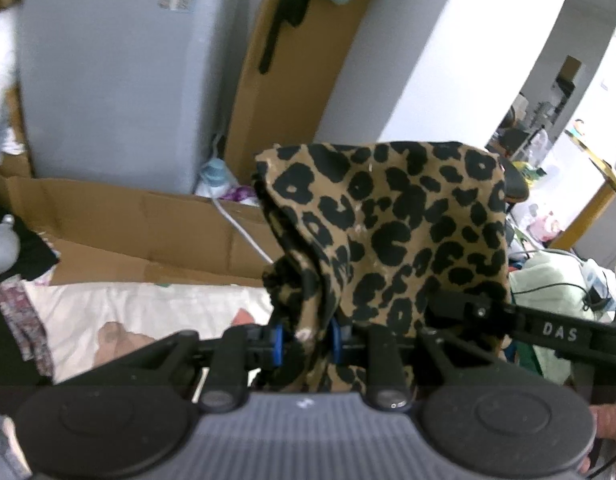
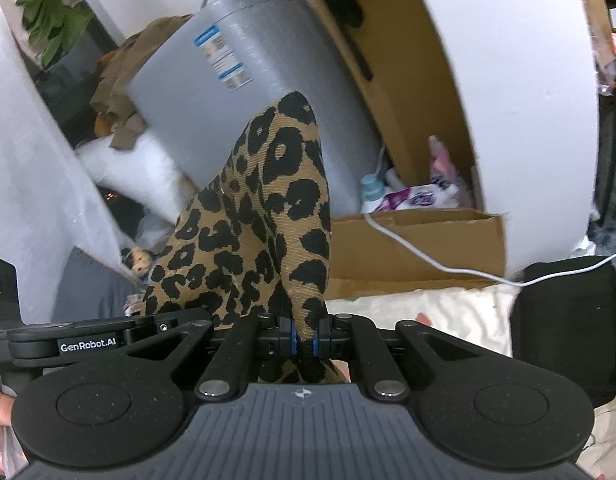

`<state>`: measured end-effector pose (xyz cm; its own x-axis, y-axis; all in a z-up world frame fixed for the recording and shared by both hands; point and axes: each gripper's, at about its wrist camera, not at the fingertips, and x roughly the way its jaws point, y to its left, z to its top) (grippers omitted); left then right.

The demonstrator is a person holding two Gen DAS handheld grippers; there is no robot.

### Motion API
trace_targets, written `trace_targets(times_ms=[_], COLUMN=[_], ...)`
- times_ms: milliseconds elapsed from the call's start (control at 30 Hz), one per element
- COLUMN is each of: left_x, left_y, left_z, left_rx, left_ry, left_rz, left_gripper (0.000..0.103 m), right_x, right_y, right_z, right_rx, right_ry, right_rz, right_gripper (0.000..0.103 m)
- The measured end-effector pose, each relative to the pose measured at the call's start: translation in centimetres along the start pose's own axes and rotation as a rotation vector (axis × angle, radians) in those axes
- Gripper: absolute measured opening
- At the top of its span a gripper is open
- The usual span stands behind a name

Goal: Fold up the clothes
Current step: 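Lift the folded leopard garment off the sheet with both grippers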

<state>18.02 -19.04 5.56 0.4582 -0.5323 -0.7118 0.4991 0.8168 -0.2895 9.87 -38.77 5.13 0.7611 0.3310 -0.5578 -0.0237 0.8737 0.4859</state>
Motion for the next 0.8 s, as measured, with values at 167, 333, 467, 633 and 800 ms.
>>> trace_targets(times_ms=[167, 333, 467, 633, 800], left_x=[4.7, 9.4, 12.9, 17.0, 20.8], left_y=[-1.8, -3.7, -5.2, -7.2, -8.2], left_z=[1.5, 2.5, 2.6, 2.0, 0.2], left_rx=[0.045, 0.076, 0.080, 0.058, 0.001], left_ry=[0.017, 0.034, 0.042, 0.067, 0.107], left_rz=[-0.019, -0.039, -0.066, -0.100, -0.130], left_gripper=[0.023, 0.023, 0.023, 0.023, 0.023], right_x=[0.5, 1.1, 1.2, 1.8, 3.1], right_y=[-3.6, -7.1, -10.5, -14.8, -19.5], right_z=[0.5, 1.6, 2.0, 2.2, 1.0], right_rx=[0.007, -0.020, 0.007, 0.002, 0.051], right_ry=[-0.026, -0.037, -0.054, -0.043, -0.015], right_rz=[-0.048, -0.084, -0.108, -0.162, -0.196], right_gripper=[0.006, 0.006, 0.006, 0.006, 0.006])
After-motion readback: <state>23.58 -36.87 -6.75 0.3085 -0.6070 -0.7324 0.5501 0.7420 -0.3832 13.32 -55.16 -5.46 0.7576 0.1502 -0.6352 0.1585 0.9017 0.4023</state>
